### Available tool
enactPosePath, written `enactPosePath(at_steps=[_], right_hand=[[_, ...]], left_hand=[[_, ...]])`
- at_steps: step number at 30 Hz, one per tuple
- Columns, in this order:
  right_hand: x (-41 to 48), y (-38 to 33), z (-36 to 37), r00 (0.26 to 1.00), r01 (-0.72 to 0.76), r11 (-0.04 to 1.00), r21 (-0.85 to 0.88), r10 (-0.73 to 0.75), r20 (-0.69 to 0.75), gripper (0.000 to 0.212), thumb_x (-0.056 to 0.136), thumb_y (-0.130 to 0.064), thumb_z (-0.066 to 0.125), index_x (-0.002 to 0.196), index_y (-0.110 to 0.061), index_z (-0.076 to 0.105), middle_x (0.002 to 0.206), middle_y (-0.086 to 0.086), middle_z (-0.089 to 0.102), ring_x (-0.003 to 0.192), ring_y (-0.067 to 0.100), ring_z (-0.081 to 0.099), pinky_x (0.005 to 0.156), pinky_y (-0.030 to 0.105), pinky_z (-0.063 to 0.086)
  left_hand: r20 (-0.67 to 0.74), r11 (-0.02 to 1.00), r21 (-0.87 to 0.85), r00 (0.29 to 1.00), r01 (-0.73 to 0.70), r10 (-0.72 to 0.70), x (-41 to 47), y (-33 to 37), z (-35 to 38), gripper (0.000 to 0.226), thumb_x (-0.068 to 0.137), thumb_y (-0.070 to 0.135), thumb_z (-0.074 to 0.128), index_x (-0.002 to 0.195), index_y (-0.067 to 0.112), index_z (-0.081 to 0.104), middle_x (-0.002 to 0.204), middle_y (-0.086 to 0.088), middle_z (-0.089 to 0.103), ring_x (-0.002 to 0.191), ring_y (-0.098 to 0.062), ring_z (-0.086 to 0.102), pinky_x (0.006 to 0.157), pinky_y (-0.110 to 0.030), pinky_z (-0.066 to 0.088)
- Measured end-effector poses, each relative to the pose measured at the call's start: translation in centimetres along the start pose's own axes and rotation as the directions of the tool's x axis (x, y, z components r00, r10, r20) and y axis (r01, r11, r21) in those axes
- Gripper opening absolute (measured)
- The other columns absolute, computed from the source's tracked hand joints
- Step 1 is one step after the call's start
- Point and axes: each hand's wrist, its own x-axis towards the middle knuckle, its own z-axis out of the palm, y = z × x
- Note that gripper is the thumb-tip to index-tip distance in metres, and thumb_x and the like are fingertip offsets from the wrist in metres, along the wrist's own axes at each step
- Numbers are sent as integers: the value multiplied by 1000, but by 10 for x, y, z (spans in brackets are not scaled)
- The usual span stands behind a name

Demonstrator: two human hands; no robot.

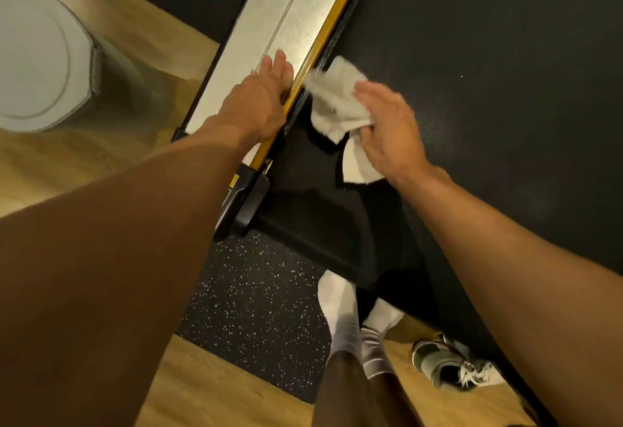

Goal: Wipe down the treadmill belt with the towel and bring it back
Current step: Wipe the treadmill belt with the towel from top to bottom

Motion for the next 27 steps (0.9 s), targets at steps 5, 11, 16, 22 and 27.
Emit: enactPosePath(at_steps=[5, 11, 16, 22, 27], right_hand=[[-39, -16, 20, 960, 93, 991, -98, -63, 273, 56, 76, 7, 61, 123, -23, 63, 145, 3, 46, 136, 26, 36, 101, 37, 24], [-37, -24, -14, 896, -262, 903, 340, 96, 434, 29, 84, -1, 64, 109, -15, 69, 102, -5, 66, 95, 6, 59, 81, 17, 45], [-7, 4, -44, 944, -291, 956, -17, 284, -169, 39, 90, -9, 55, 129, -15, 54, 126, 5, 56, 118, 19, 52, 102, 29, 41], [-20, -2, 8, 963, -210, 922, -325, 252, 94, 63, 90, -43, 60, 144, -24, 34, 155, 8, 22, 139, 28, 24, 107, 48, 27], [-49, -13, 31, 998, 50, 946, -319, -33, 57, 42, 84, -9, 64, 124, -15, 53, 127, 11, 49, 103, 30, 50, 83, 42, 41]], left_hand=[[-14, 1000, 17, 1000, 7, -7, 0, 2, 2, 75, 94, -2, 49, 154, 11, 7, 162, -7, -5, 148, -31, 7, 117, -41, 24], [-7, 999, 22, 1000, 30, -30, 2, 1, 2, 76, 94, 1, 52, 154, 12, 8, 162, -9, -1, 146, -35, 16, 114, -40, 29], [-29, 998, 37, 999, 41, -40, 2, 4, 5, 77, 93, 1, 52, 155, 12, 6, 162, -8, -2, 147, -33, 13, 114, -41, 28], [-11, 996, 84, 1000, 28, -27, -5, 13, 2, 84, 91, 5, 60, 154, 11, 5, 162, -7, -6, 149, -30, 2, 115, -40, 26], [-129, 996, -27, 988, 84, -87, -42, 3, 24, 78, 86, 4, 66, 150, 14, 23, 159, -10, 9, 145, -32, 23, 109, -41, 39]])
